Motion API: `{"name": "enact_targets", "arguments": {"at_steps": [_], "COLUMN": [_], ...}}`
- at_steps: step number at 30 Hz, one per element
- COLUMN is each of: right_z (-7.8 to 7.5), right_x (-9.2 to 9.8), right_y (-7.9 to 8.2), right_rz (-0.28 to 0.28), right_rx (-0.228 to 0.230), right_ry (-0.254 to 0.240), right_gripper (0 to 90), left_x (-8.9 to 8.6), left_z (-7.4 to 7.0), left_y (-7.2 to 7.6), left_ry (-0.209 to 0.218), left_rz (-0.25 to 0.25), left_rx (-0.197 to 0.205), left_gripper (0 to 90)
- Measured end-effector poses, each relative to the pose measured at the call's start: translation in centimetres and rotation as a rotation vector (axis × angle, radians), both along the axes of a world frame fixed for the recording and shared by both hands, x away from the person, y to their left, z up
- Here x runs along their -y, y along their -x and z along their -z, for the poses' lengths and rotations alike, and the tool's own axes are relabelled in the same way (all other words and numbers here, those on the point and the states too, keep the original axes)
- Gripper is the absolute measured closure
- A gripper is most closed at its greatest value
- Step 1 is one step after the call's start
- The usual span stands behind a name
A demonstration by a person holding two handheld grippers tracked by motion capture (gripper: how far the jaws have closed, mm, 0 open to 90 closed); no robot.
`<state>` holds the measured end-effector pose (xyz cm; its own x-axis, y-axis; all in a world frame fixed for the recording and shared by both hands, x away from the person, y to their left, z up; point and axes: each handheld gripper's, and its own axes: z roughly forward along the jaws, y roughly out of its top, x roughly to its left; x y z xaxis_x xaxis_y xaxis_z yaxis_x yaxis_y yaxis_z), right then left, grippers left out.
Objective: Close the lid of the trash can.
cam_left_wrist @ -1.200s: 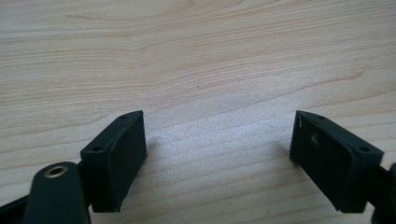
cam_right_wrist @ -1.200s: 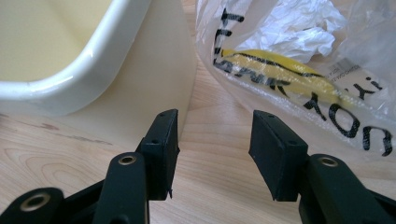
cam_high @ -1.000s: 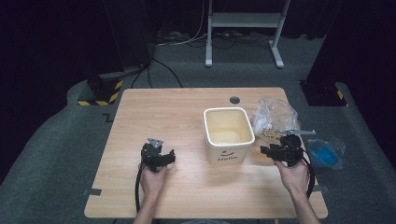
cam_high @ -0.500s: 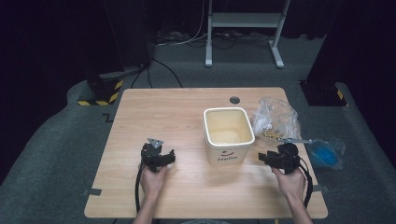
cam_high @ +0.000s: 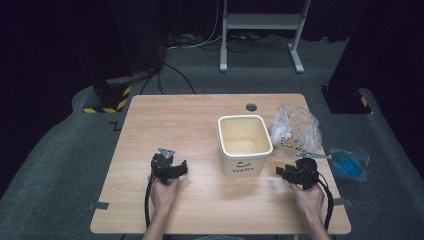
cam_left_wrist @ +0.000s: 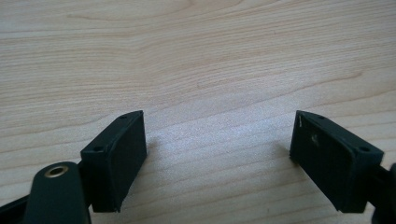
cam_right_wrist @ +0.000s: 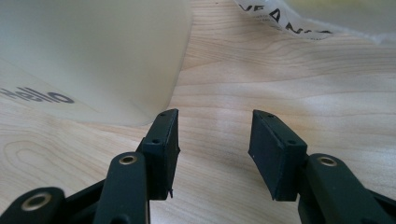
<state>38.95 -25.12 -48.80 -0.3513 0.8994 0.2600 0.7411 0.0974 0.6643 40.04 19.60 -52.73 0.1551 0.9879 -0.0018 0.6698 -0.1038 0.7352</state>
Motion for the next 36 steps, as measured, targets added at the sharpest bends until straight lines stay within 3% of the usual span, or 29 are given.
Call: {"name": "enact_targets", "arguments": {"at_steps": [9, 15, 22, 29, 36], "right_z": [1.4, 2.1, 2.9, 3.5, 3.6], "right_x": [0.2, 0.0, 0.0, -0.5, -0.6], "right_y": [-0.4, -0.6, -1.1, -1.0, -1.2], "right_rz": [0.017, 0.023, 0.029, 0.013, 0.009], "right_rx": [0.033, 0.092, 0.120, 0.191, 0.183], "right_ry": [0.022, 0.108, 0.166, 0.228, 0.222], "right_gripper": [51.2, 49.1, 45.4, 39.9, 35.5], "left_x": [0.0, 0.0, 0.0, 0.0, 0.0], "left_z": [0.0, 0.0, 0.0, 0.0, 0.0], "left_y": [0.0, 0.0, 0.0, 0.0, 0.1], "left_ry": [0.000, 0.000, 0.000, -0.004, -0.002], "left_rz": [0.000, 0.000, 0.000, 0.003, 0.003], "left_rx": [0.000, 0.000, 0.000, -0.001, 0.000], "left_gripper": [18.6, 18.6, 18.6, 18.7, 18.7]}}
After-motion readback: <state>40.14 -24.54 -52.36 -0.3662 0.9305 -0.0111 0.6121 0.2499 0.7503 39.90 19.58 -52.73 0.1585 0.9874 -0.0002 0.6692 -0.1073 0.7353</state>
